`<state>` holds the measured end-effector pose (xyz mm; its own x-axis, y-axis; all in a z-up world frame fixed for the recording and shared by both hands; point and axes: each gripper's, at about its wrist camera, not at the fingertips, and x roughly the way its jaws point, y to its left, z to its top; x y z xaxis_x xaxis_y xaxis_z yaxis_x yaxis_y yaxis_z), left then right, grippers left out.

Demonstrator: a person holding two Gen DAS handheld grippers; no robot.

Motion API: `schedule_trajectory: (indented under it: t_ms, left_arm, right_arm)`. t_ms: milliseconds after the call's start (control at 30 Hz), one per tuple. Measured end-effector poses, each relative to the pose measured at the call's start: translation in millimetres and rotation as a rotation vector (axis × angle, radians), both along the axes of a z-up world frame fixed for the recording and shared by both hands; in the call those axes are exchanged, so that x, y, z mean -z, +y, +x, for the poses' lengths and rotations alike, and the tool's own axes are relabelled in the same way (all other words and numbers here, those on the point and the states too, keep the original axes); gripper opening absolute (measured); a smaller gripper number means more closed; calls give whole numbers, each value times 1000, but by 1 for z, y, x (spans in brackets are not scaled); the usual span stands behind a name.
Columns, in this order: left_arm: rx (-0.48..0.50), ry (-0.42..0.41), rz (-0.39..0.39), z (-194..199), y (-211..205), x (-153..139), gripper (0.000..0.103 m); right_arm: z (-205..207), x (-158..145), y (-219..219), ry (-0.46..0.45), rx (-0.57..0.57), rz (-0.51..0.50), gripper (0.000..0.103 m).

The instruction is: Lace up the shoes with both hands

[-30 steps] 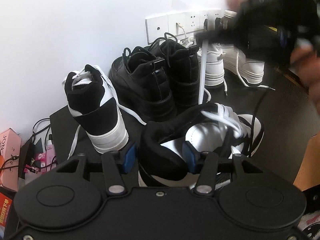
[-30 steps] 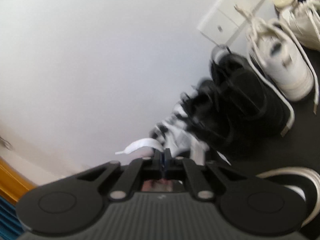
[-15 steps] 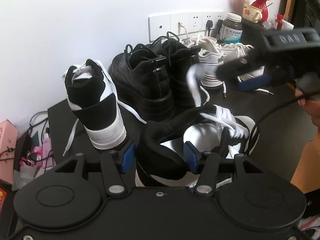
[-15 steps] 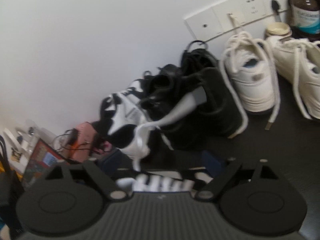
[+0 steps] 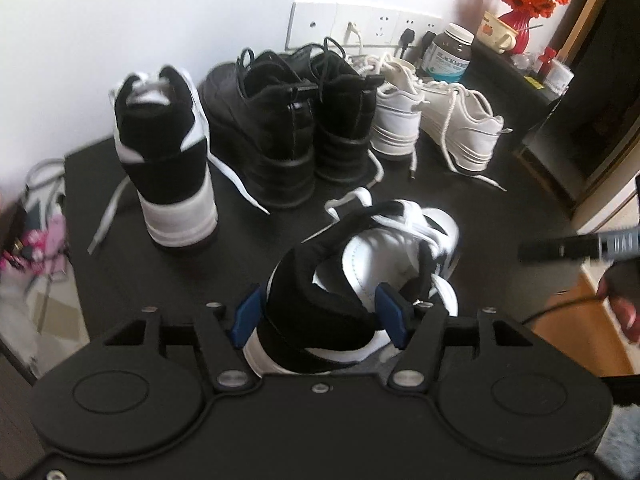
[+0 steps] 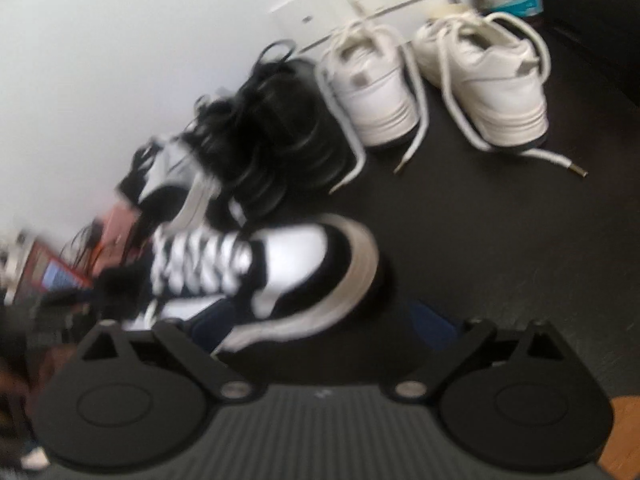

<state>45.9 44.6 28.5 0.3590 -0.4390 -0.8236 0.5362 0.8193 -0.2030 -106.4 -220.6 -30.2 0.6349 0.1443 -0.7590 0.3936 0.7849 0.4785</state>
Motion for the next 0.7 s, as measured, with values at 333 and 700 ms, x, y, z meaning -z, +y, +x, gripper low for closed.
schedule_trajectory:
  t_ms: [333,700]
  left_arm:
    - [14,39,46,-28,-24,-1,76]
    - [-99,71,-3,-53,-50,-2,76]
  right_arm:
    - [5,14,23,-56,-105,12,101]
    - [1,25,-5,-81,-75,8,101]
